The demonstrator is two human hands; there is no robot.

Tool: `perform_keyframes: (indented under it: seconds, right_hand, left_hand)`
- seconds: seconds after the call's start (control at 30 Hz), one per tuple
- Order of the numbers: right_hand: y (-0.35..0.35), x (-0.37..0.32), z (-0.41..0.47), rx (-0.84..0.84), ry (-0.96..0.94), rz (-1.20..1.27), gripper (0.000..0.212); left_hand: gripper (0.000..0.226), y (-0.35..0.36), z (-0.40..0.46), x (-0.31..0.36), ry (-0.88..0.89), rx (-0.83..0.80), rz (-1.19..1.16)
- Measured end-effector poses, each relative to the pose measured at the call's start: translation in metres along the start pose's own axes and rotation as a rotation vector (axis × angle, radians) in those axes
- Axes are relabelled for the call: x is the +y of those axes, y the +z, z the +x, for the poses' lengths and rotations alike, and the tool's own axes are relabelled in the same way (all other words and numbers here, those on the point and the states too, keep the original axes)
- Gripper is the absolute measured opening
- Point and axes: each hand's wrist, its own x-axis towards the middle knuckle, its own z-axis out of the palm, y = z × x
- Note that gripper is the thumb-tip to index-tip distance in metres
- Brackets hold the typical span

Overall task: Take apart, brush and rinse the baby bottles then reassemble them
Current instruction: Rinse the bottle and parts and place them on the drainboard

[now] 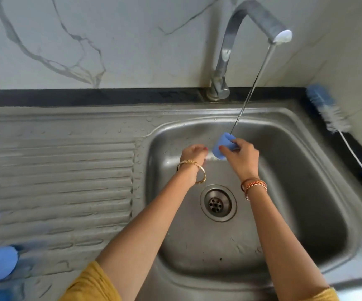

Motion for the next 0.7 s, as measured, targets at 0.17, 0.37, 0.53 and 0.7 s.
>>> perform_keyframes:
  seconds: [0.17, 0.37, 0.53, 0.7]
  right_hand:
    - [0.012, -0.005, 0.006, 0.087, -0.150, 0.041, 0.025]
    - [0.004, -0.016, 0.010, 0.162, -0.319, -0.028, 0.027]
    - [-0.012, -0.014, 0.006, 0.138, -0.700, -0.176, 0.059]
    - [-0.043, 0.012, 0.022, 0.057, -0.999, -0.429, 0.064]
  left_hand:
    - [0.033, 0.017, 0.014, 0.017, -0.022, -0.075, -0.152]
    - [0.024, 0.037, 0.016, 0.022, -0.002, -0.177, -0.355]
    - [0.030, 0.041, 0.014, 0.030, -0.243, -0.203, -0.339]
    - [0.045, 0.031, 0.010, 0.030, -0.322, -0.359, -0.138]
